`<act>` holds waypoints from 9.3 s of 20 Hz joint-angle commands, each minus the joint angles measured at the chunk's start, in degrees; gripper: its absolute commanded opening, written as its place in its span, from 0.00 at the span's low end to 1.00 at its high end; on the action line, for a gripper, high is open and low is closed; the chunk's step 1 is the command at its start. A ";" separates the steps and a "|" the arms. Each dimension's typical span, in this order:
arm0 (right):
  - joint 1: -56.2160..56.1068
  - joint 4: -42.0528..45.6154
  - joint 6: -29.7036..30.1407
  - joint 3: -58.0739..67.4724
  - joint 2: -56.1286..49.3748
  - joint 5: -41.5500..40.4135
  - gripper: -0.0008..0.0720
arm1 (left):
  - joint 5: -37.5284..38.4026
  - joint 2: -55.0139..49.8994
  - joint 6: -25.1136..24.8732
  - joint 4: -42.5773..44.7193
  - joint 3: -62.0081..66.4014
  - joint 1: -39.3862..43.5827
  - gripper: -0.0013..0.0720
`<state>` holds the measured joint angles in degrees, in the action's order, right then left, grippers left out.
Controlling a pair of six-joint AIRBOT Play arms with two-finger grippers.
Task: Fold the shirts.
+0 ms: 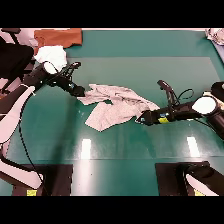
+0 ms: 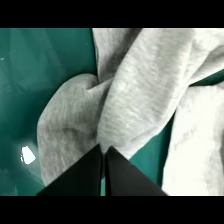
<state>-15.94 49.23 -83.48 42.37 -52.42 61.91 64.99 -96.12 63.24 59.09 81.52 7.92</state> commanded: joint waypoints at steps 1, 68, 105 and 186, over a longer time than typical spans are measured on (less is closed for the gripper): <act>-0.04 -0.20 0.02 0.15 -4.50 -4.22 0.54 | 2.67 2.47 1.03 -0.92 0.42 0.02 0.04; 25.40 4.79 14.29 33.66 3.04 4.68 0.03 | 24.70 26.05 30.14 22.51 0.61 -0.11 0.04; 22.93 9.42 4.66 33.73 24.28 29.22 0.03 | 37.70 49.31 32.33 3.58 2.38 -0.11 0.05; 37.77 3.02 20.11 -10.10 -8.22 7.85 0.73 | -4.26 30.49 4.31 5.18 -30.21 -12.61 0.04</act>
<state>22.74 51.68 -64.27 32.29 -56.90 72.18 59.11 -68.77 65.43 63.37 50.57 -4.64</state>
